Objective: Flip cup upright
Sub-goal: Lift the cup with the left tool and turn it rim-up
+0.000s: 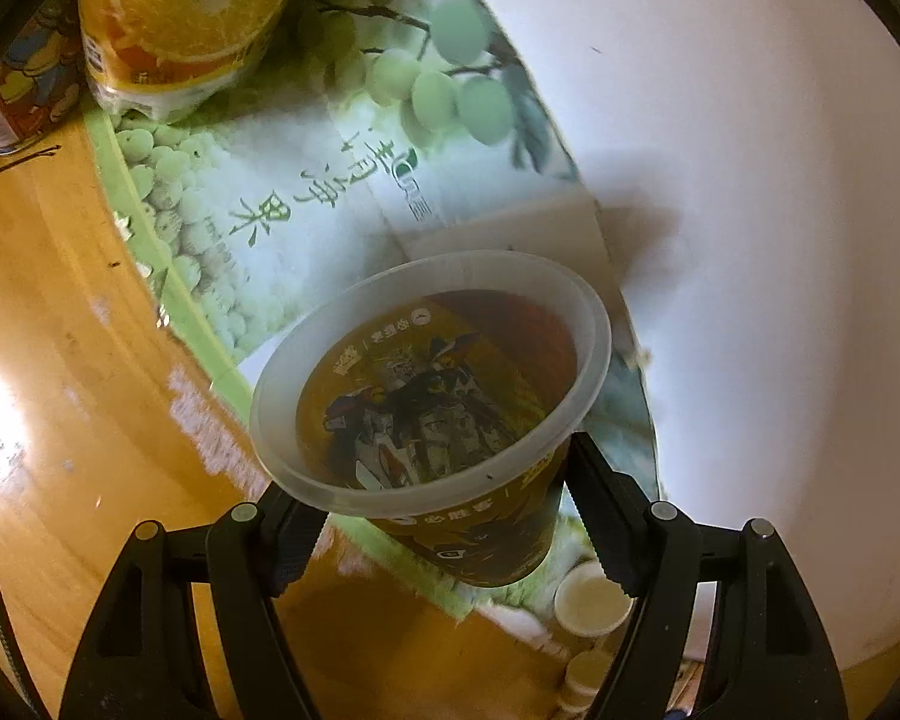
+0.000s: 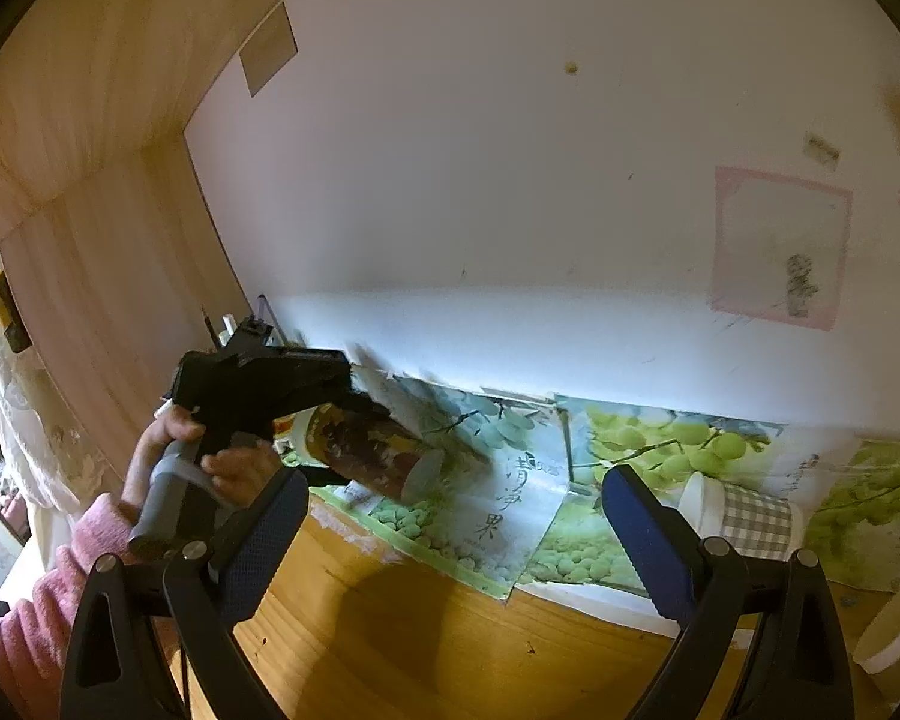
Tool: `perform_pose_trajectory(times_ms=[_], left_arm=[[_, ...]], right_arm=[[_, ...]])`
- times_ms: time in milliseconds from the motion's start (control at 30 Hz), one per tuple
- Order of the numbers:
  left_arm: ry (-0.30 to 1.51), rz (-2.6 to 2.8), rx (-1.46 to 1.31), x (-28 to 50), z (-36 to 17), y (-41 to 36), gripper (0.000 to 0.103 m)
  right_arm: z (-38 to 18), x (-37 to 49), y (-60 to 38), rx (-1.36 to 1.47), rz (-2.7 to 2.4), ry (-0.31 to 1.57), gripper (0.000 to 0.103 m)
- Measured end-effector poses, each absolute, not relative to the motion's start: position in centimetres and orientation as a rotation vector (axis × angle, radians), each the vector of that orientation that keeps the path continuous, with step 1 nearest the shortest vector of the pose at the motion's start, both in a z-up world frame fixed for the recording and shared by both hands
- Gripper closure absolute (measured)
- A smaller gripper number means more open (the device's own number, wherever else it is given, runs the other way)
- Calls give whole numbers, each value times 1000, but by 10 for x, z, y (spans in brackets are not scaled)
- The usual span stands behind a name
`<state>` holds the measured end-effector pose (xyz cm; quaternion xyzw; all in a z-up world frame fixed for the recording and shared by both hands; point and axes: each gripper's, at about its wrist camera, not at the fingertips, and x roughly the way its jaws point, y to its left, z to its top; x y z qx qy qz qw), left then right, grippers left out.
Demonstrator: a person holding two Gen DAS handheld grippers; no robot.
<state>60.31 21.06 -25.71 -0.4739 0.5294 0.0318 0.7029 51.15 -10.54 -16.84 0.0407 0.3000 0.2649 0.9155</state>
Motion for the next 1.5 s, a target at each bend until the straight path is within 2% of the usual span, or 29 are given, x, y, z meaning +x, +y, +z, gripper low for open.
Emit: perform_pose_trajectory(times_ms=[267,300,633,1233,1500], left_arm=[[1197,6,-962,568,-222,208,25],[1195,-2,-957,563,-218,208,25],[1155,-68,-810,498,-156,185,25],[1127,-222,-534,362,-91,149,25],[1156,-313,-389,308,-84,127,25]], right_arm=[[-149,490,-116,117,485,602,4],[-147,486,-117,104,430,553,4],[-140,437,-131,163,371,584,4],[-115,282,-117,144,295,581,4],[-109,215,-107,138,263,580,4]])
